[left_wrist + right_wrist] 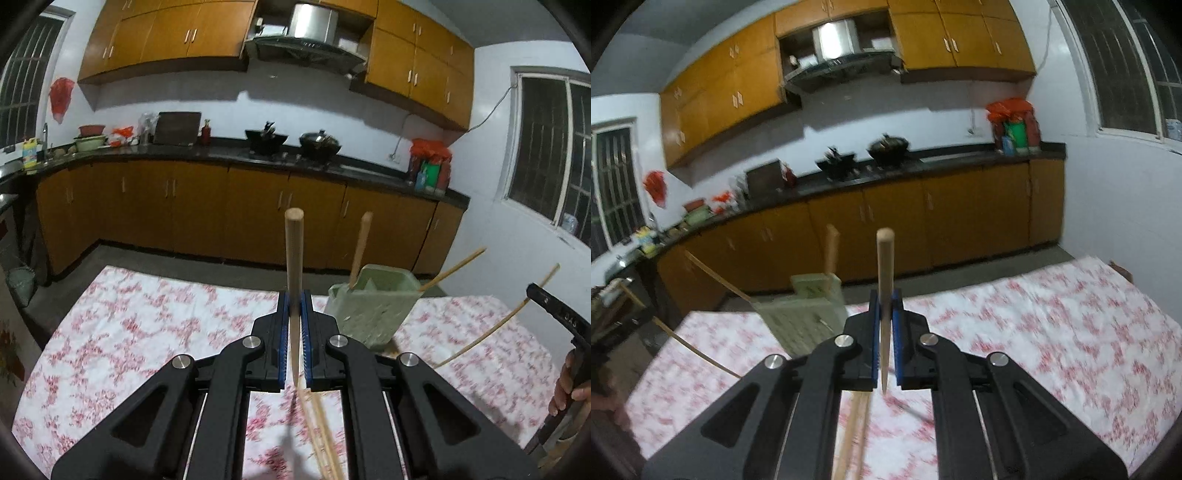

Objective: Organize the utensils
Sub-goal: 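Lower the chopsticks into the holder and open both grippers, then lower both grippers to the remaining chopsticks and close on one each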

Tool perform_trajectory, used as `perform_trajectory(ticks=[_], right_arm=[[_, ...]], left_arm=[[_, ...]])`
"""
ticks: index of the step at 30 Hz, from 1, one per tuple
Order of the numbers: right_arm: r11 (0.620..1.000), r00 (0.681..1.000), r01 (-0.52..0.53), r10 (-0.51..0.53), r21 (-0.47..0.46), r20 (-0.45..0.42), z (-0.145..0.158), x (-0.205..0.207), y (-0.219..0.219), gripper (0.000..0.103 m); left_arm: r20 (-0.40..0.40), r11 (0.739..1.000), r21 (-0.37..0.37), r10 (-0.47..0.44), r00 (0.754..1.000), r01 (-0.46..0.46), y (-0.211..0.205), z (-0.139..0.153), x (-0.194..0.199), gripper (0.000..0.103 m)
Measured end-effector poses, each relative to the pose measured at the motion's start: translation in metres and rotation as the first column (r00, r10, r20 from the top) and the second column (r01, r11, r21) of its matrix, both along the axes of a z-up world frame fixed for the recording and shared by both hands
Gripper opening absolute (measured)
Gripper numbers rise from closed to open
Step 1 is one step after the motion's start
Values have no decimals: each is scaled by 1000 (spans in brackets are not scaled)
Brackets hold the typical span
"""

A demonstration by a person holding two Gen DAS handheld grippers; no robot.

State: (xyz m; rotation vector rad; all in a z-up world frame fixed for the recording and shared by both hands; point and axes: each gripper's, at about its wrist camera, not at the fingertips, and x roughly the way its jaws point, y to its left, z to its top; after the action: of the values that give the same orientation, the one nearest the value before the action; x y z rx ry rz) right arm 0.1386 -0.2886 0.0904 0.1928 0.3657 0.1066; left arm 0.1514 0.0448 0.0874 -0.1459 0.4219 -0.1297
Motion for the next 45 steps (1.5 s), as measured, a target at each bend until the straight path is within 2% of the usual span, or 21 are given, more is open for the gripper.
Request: perform_trajectory(ticks=[7,12,15,18,22,28,31,32,33,35,40,43,45], right_arm=[[997,989,-69,62,46,133,48,1,19,8],[997,969,-51,36,54,245,69,8,34,8],[998,962,-38,21,57,273,73,21,39,8],[999,964,-26,16,34,265,68,38,46,8],[999,976,-25,20,20,217,53,60,50,8],[999,989,-45,46,-12,138,32,78,58,9],[999,988,-47,49,-19,143,32,73,58,20],[999,987,-45,47,-17,151,34,70,58,25],[999,986,-43,45,-14,159,35,66,57,27],[999,984,-34,35,-9,177,41,57,53,28],[1000,981,26,-28,11,192,46,29,30,34],[995,984,95,-95,6,153,35,17,10,37],[991,986,136,-135,-5,98,17,13,-4,37]], left_arm=[[114,998,-36,-43,993,47,-21,40,-3,7],[249,998,-50,-23,968,36,-44,71,3,7],[306,999,-48,1,952,15,-56,82,14,7],[319,999,-50,12,948,4,-64,78,28,7],[294,999,-39,19,956,-8,-73,58,49,7],[184,999,-50,-9,983,19,-77,27,75,7],[173,998,-63,-13,985,24,-72,26,75,9],[175,998,-63,-10,984,21,-70,28,73,14],[184,998,-68,-7,983,20,-67,31,70,25],[204,997,-78,-2,979,18,-62,35,65,37],[258,994,-109,2,966,27,-48,49,38,40],[281,991,-129,16,960,21,-35,50,15,41],[286,991,-132,43,957,-5,-25,45,-1,46]])
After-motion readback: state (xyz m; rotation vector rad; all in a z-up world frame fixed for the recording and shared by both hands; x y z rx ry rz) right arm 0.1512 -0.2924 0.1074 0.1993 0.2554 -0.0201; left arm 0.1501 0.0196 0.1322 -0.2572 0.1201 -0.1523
